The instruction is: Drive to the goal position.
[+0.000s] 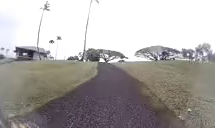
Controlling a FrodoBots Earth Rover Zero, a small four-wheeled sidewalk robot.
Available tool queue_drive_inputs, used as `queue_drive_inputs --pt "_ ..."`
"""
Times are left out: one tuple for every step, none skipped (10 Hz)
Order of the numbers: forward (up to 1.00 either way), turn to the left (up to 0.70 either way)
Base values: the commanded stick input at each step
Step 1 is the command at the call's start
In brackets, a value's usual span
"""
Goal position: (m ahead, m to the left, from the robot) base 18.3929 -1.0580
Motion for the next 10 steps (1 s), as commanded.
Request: queue_drive_inputs --pt "0.70 0.00" --pt "0.70 0.00" --pt "0.70 0.00" --pt "0.70 0.00" --pt "0.70 -0.20" --pt "0.70 -0.30" --pt "0.70 -0.08" --pt "0.70 0.00" --pt "0.70 0.00" --pt "0.70 0.00"
